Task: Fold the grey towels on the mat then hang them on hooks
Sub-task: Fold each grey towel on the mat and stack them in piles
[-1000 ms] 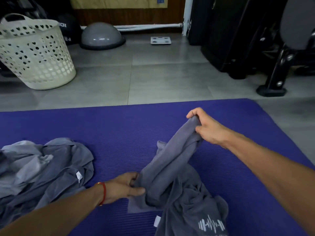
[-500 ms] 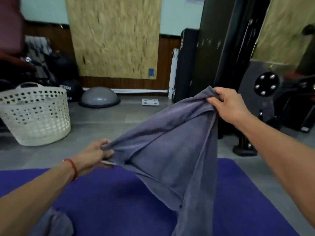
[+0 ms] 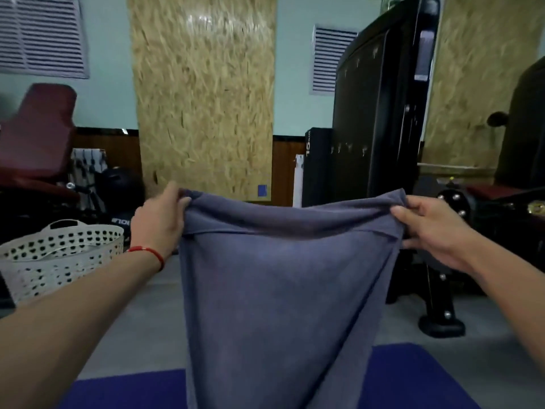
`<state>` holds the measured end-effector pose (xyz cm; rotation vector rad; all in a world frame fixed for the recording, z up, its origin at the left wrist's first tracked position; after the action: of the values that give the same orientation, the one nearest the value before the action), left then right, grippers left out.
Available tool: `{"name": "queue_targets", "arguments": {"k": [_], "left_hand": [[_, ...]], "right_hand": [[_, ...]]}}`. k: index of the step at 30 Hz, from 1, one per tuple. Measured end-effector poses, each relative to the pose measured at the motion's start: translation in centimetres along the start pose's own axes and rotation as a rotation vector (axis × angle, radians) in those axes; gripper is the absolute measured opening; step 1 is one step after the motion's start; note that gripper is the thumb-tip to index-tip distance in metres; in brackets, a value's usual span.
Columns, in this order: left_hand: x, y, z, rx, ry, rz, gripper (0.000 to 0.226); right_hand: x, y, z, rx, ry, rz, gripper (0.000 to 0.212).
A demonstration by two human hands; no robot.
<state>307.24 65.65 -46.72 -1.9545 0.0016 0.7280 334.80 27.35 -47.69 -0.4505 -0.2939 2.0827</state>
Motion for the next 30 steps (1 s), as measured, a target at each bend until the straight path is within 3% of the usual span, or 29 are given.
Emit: {"name": "queue_targets", "arguments": {"k": [4,8,13,18,21,26,28,30], "left_hand": [[2.7,2.8,2.7,-0.135,0.198,0.114,0.014],[5.5,6.0,2.1,-0.026,0.245,0.271,0.011],[12.1,11.5,0.4,0.07,0.254,0.531,0.004],[22.3,20.0,-2.7,0.139,0.212,0.906,0.009],[29.1,24.9,-6.2,0.19,0.197,1.019,0.012],[39.8,34.7,-19.0,0.377,0.243,1.186,0.019],[41.7,37.0,-25.7,0.354,0.24,1.142,0.024],[42.1,36.7,-31.6,0.259,0.202,0.986,0.026]], "right_hand": [[1.1,3.3,-6.6,0.043,-0.003,-0.014,0.022],[1.6,5.8,-13.0,0.152,-0.122,-0.116,0.021],[1.8,11.4,-23.6,0.395,-0.275,-0.264,0.03],[2.9,24.4,-34.7,0.783,-0.377,-0.461,0.033],[1.7,30.6,-39.4,0.943,-0.425,-0.6,0.036],[-7.9,32.9,-42.5,0.811,-0.242,-0.882,0.025],[-12.1,34.0,-42.8,0.7,-0.198,-1.045,0.02],[-15.3,35.6,-42.8,0.625,-0.154,-1.182,0.017]]}}
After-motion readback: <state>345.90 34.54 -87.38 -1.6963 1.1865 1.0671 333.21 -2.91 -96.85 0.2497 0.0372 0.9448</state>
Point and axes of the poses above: each hand's wrist, its own y-axis away from the middle knuckle, its own x-axis out of the palm, z = x × y, the point moved 7 cm from there along -y, towards the middle knuckle, and after that the axes turned 7 degrees about -y, right-handed, at the moved point
